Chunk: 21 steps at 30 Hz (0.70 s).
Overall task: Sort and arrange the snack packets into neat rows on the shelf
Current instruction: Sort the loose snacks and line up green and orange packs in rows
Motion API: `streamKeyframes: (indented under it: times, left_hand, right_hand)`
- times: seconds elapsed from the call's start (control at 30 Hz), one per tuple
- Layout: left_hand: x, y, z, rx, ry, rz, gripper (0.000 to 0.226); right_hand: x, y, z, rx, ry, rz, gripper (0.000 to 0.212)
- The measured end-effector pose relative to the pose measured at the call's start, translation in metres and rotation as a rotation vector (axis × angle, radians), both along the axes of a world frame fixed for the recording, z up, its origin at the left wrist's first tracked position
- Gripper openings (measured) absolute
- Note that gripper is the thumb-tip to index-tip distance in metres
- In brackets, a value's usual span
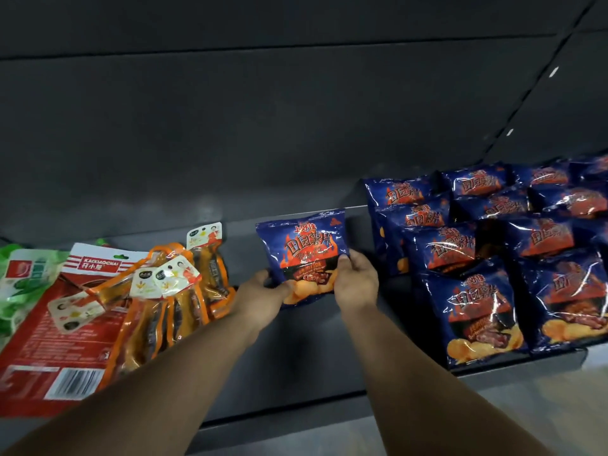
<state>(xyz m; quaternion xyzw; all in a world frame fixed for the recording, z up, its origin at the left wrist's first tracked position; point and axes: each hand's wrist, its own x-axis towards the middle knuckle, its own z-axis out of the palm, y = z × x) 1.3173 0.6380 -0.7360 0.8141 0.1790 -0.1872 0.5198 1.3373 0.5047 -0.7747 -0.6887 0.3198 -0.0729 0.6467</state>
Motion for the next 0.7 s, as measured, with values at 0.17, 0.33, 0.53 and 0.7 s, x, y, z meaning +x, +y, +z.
streamKeyframes:
  times: [0.17,0.33,0.53,0.7]
  left_hand:
    - [0.006,-0.016,0.014,-0.054,0.033,0.147,0.024]
    - [0.031,-0.024,0.022,-0.083,0.041,0.193,0.039]
    - [0.071,-0.027,0.009,-0.034,-0.041,0.162,0.037]
    - [0.086,-0.033,-0.001,-0.067,-0.034,0.118,0.042]
  right_hand:
    - [0.000,-0.003,0.011,-0.054,0.043,0.009,0.033]
    - [0.019,-0.011,0.022,-0.104,0.057,0.043,0.035]
    - [0.043,-0.008,0.030,-0.134,0.041,0.092,0.052]
    - [0.050,-0.016,0.032,-0.175,0.071,0.150,0.065]
